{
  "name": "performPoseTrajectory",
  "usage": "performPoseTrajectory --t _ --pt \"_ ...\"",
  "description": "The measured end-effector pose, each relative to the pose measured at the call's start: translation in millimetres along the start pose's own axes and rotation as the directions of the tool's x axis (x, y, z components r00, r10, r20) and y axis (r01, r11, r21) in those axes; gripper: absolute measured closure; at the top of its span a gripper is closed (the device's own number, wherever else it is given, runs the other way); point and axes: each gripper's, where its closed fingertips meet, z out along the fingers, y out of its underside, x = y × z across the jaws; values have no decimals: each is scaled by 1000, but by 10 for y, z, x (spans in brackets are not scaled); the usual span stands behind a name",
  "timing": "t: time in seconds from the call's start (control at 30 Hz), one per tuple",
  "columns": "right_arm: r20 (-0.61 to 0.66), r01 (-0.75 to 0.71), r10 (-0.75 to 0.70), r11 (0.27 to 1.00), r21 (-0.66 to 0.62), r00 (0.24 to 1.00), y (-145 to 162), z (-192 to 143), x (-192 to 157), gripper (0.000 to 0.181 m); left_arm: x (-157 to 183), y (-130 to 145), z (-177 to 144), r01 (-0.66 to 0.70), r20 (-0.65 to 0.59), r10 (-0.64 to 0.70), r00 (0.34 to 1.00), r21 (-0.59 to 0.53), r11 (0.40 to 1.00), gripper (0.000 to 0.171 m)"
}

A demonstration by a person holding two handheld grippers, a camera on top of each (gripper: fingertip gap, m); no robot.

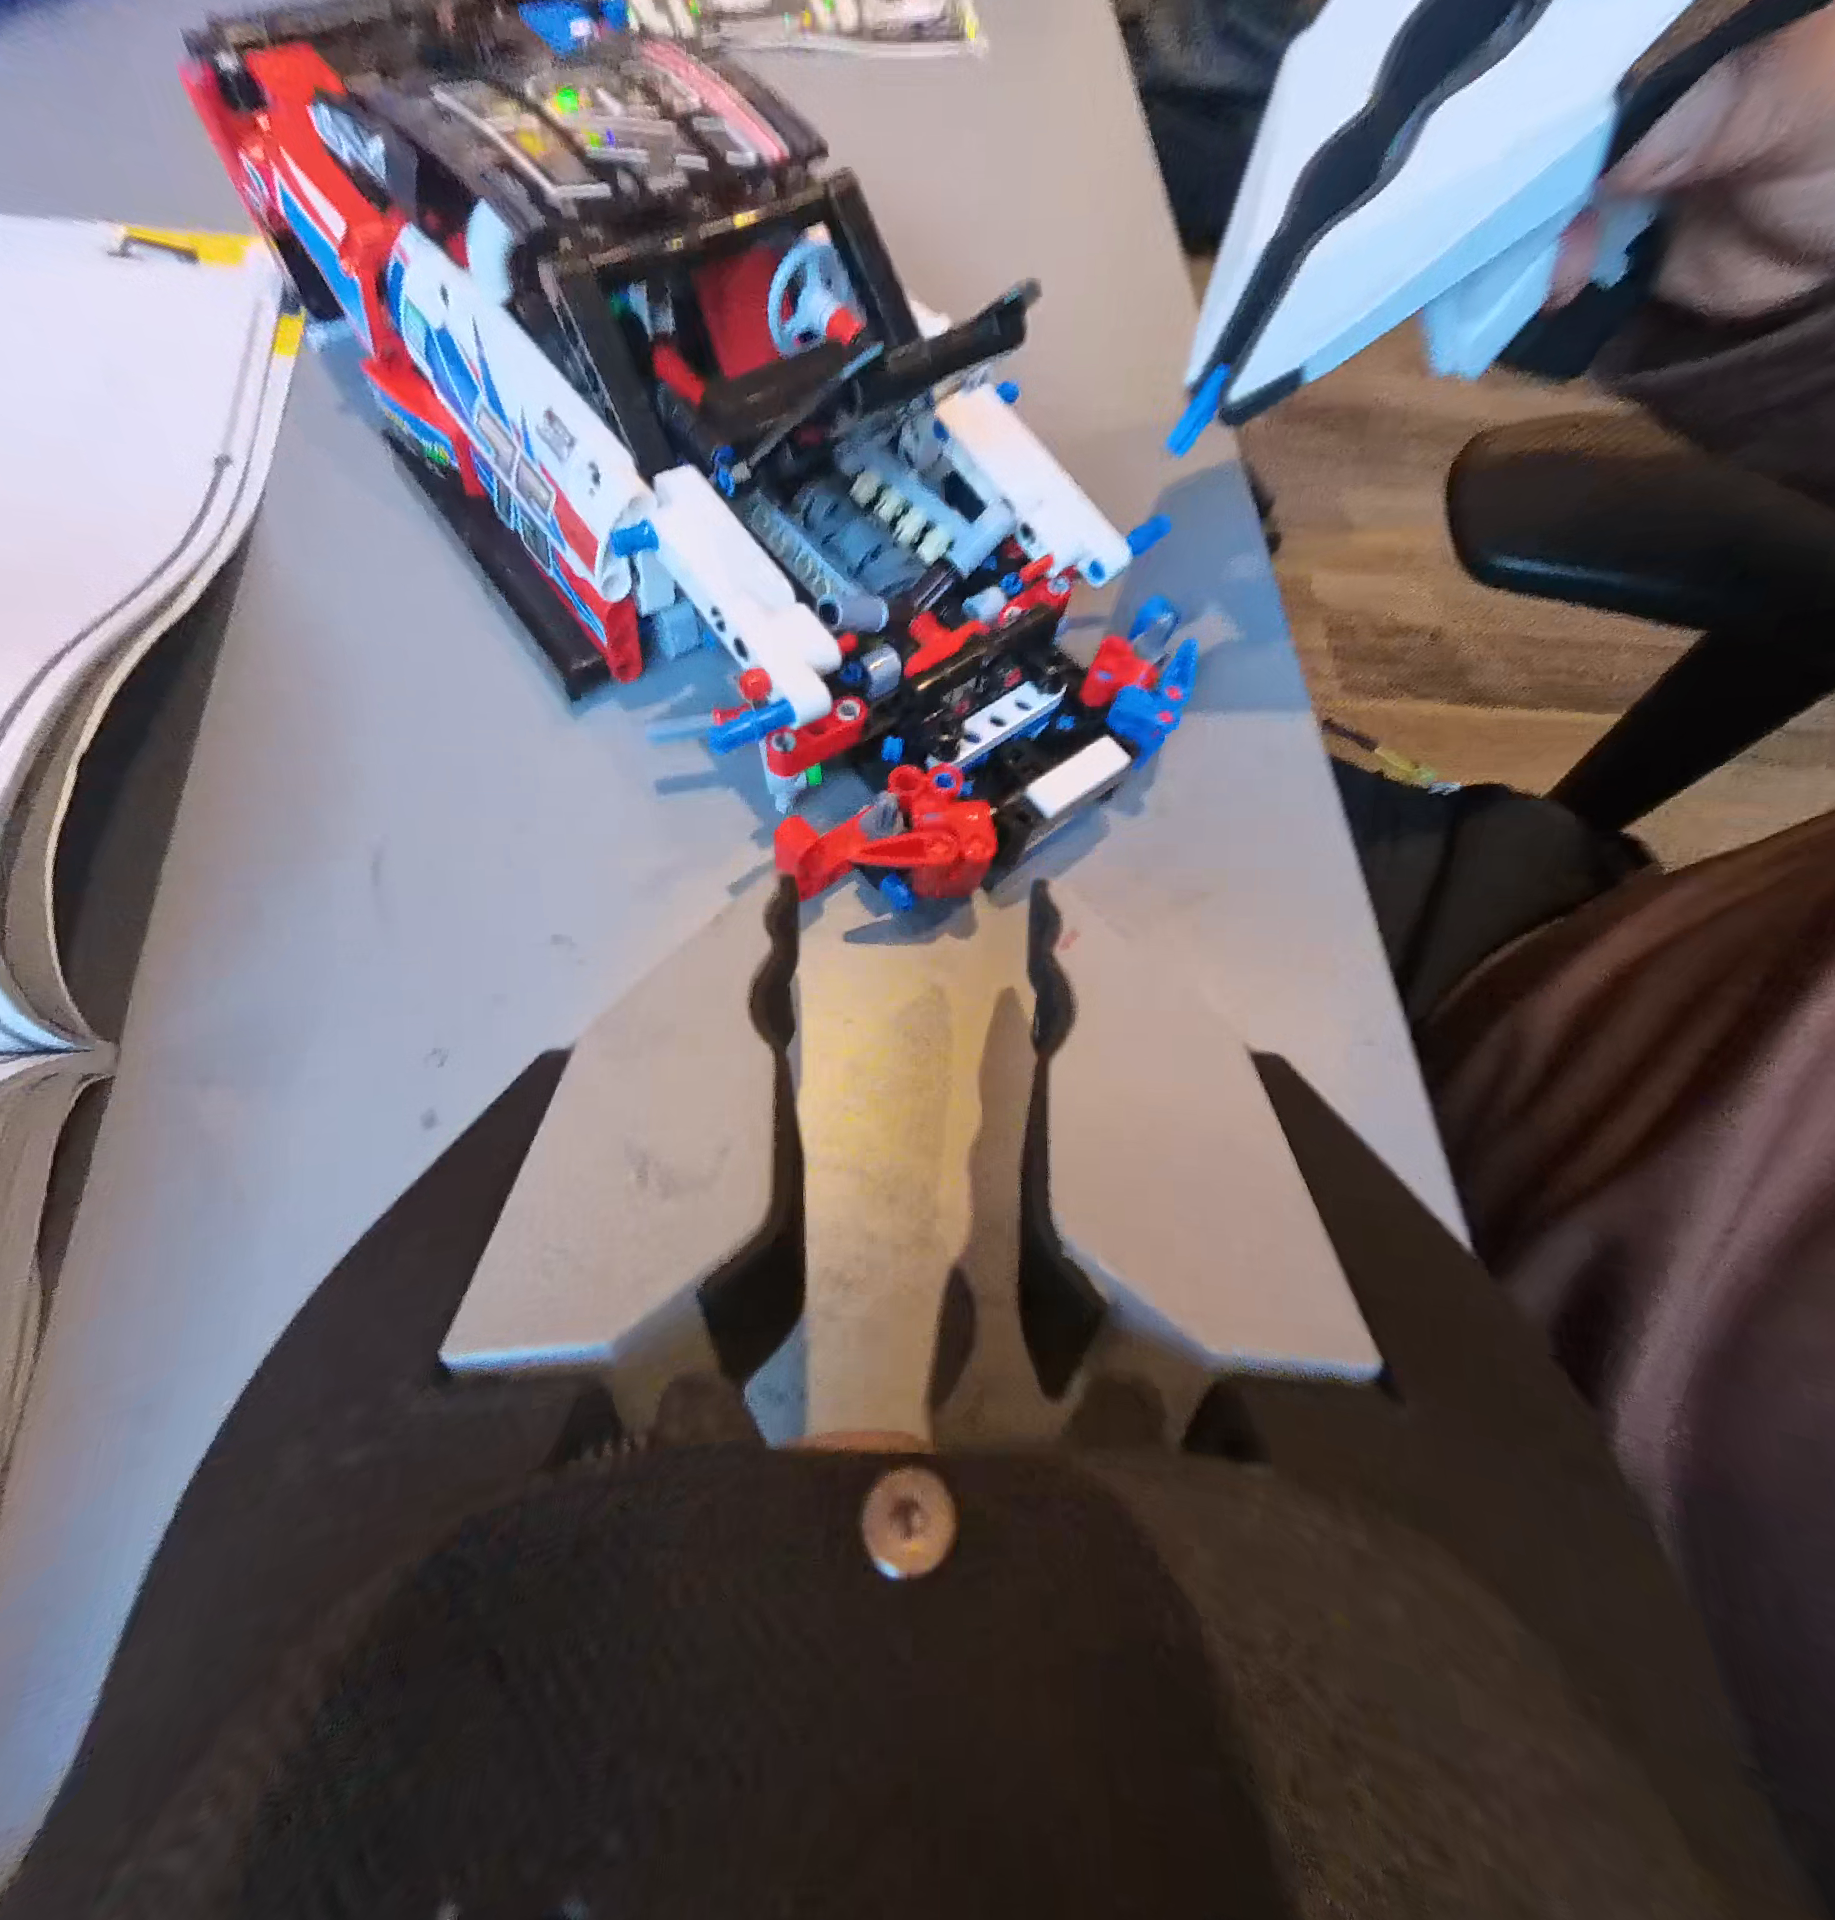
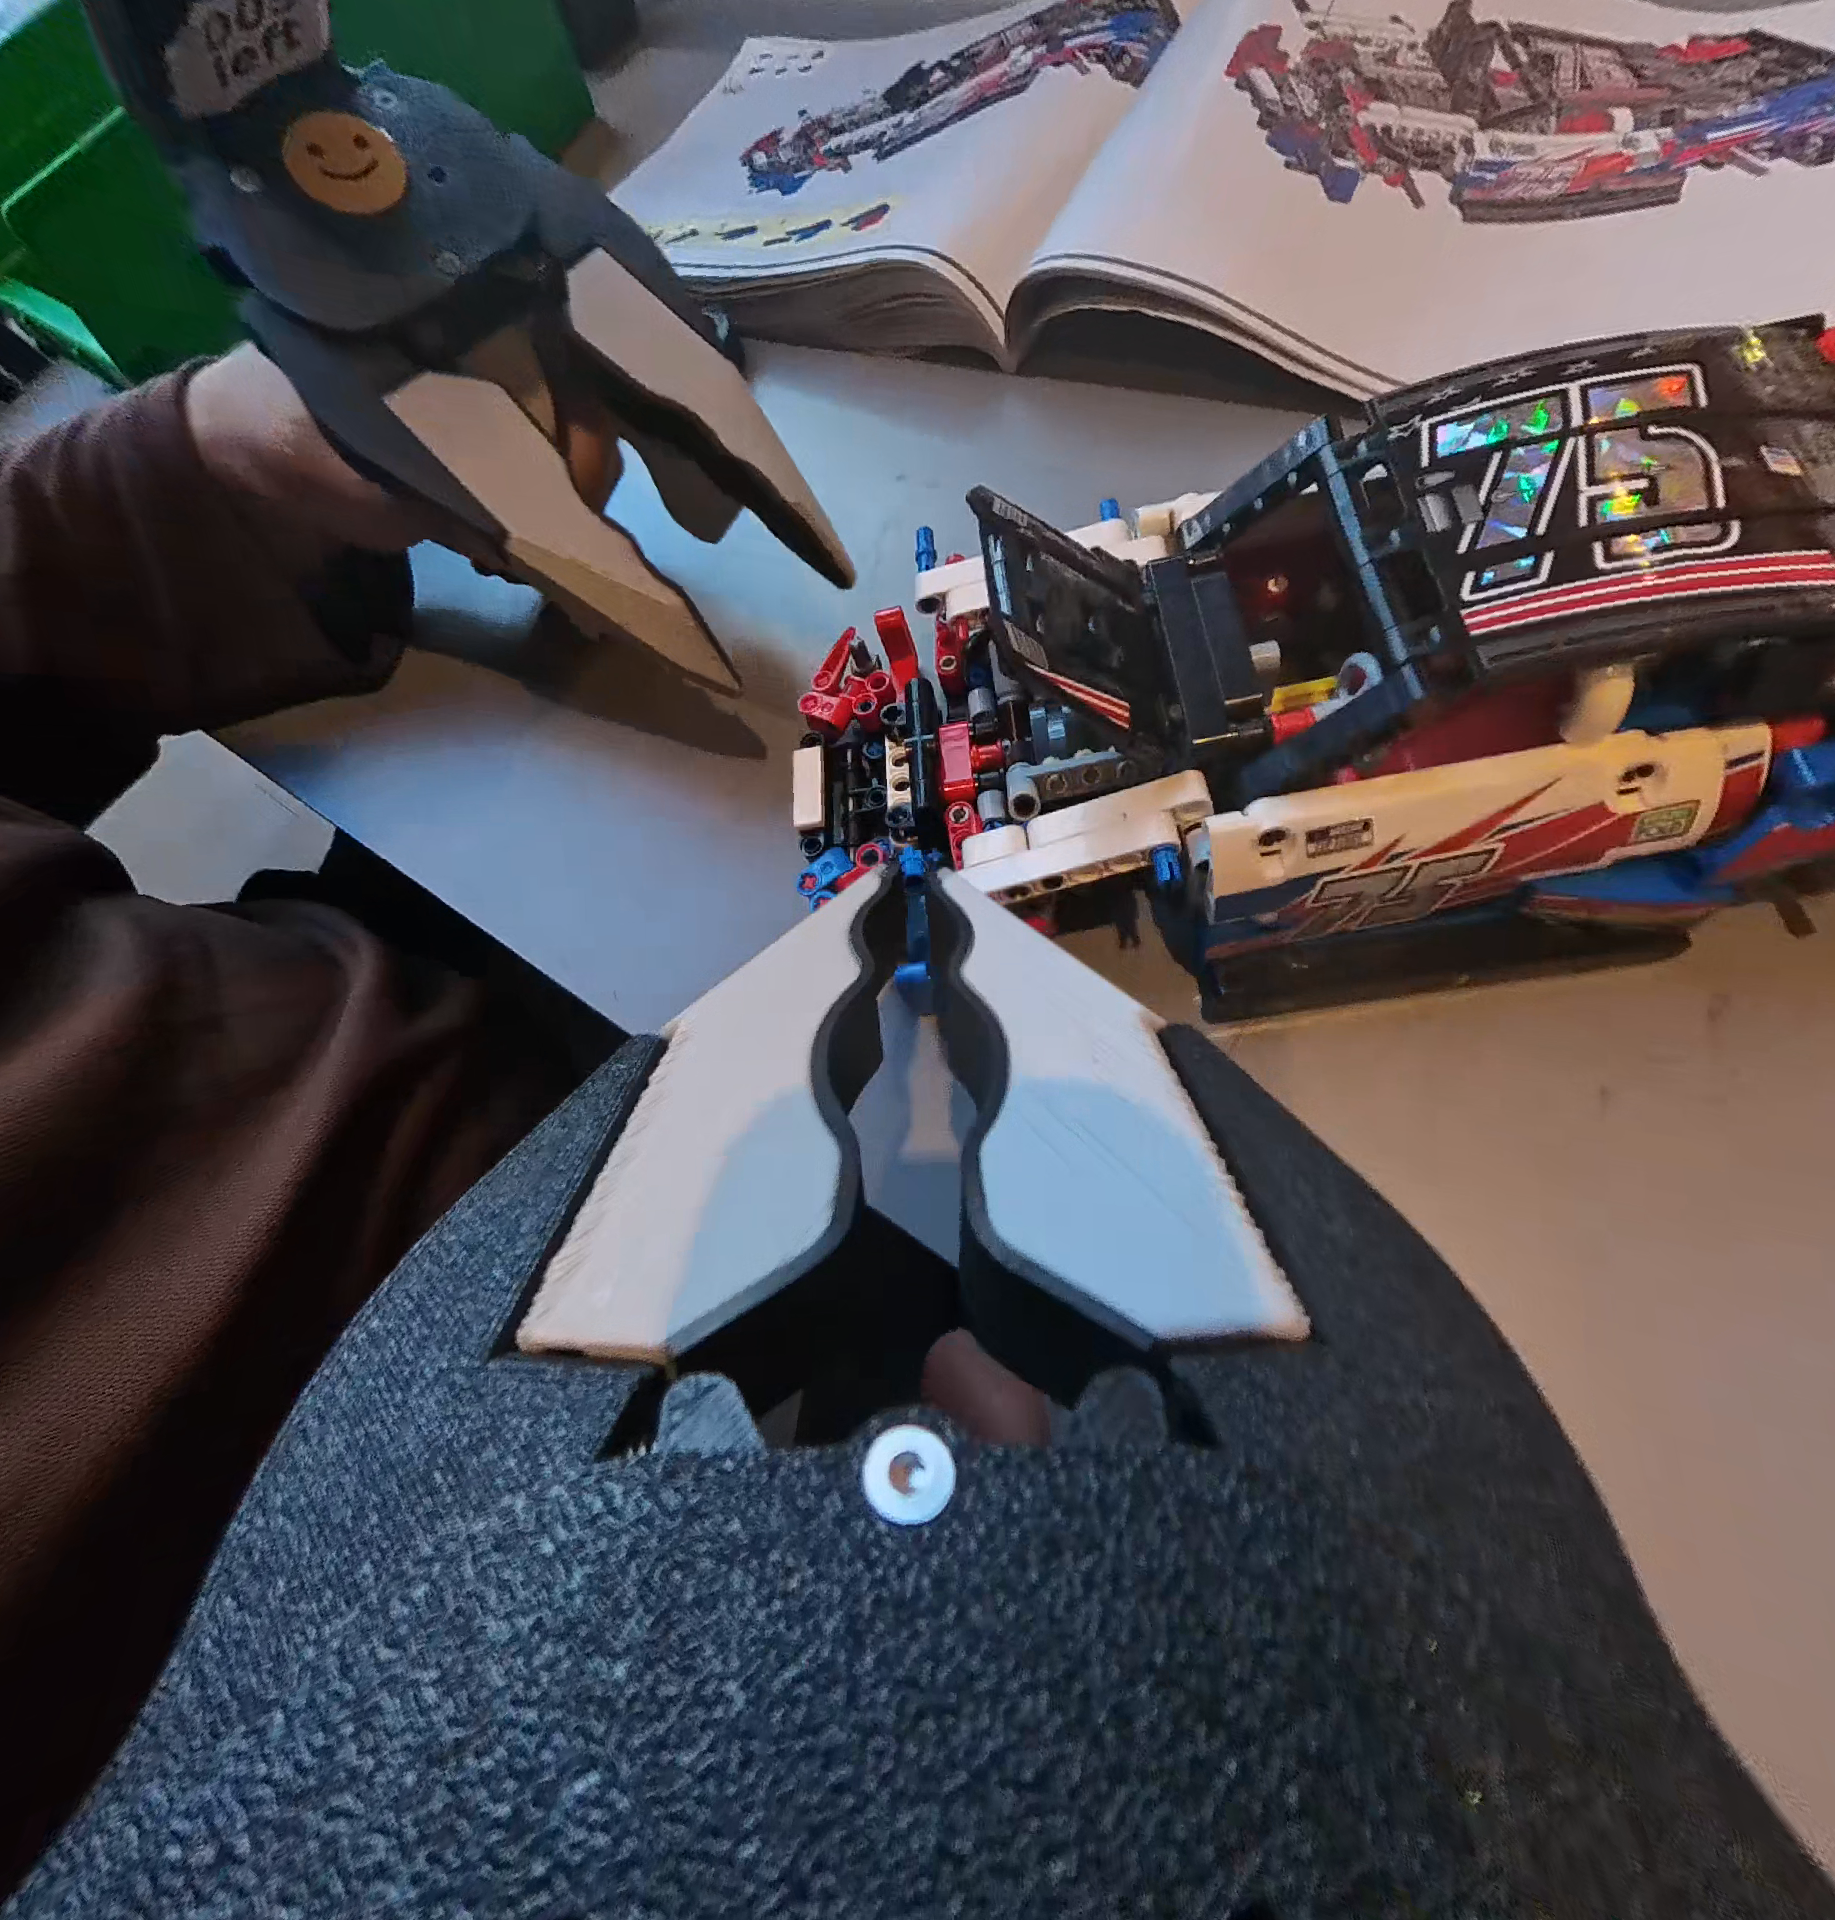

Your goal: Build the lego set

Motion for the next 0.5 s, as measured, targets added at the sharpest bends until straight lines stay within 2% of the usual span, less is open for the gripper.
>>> performPoseTrajectory --t 0.17,0.23,0.33,0.4,0.5 --pt "3 66 -65 997 -34 998 68 52 -27 177 73 189 194 -52 -22 49 999 -138 989 130" --pt "3 108 -108 993 -53 994 77 70 -37 177 119 200 223 -80 -22 78 997 -152 985 142" --pt "2 208 -209 973 -99 978 73 84 -53 177 187 180 262 -81 -25 78 997 -149 985 141" --pt "9 301 -303 942 -149 953 93 103 -59 178 256 170 290 -79 -43 73 996 -149 986 140" --pt "-5 442 -459 858 -261 888 156 122 1 177 287 172 289 -88 -36 84 996 -149 985 141"
